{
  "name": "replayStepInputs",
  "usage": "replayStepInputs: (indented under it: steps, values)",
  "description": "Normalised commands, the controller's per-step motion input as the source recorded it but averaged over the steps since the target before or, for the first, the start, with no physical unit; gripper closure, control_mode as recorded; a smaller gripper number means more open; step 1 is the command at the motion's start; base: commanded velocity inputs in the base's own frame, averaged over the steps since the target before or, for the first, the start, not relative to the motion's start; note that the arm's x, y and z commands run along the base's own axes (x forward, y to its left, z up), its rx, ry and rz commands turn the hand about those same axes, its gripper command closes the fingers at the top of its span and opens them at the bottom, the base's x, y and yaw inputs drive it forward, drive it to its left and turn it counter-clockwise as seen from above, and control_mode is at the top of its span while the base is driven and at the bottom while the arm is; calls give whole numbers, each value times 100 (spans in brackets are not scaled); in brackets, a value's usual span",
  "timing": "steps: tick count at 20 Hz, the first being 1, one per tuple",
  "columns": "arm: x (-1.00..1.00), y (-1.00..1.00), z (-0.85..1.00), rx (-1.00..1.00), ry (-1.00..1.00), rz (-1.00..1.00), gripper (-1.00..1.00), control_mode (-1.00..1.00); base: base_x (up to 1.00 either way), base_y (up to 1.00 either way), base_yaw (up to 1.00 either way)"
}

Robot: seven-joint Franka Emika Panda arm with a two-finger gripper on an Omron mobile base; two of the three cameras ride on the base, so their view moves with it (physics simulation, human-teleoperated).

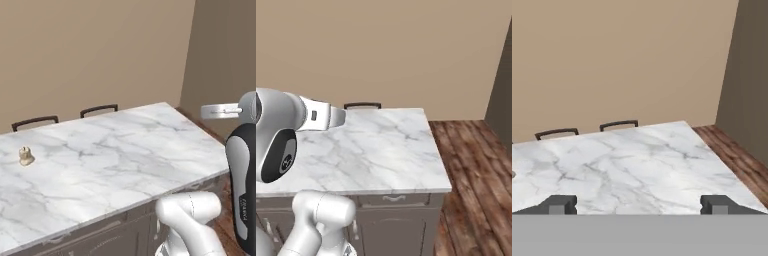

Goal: Open the cabinet directly in front. Then move the beer and the cup to the dining counter with the candle on it.

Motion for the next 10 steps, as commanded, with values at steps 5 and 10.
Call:
replayStepInputs:
  steps: [5,10]
  values:
    - [0,0,0,0,0,0,-100,100,56,-100,-1]
    - [0,0,0,0,0,0,-100,100,48,-100,-1]
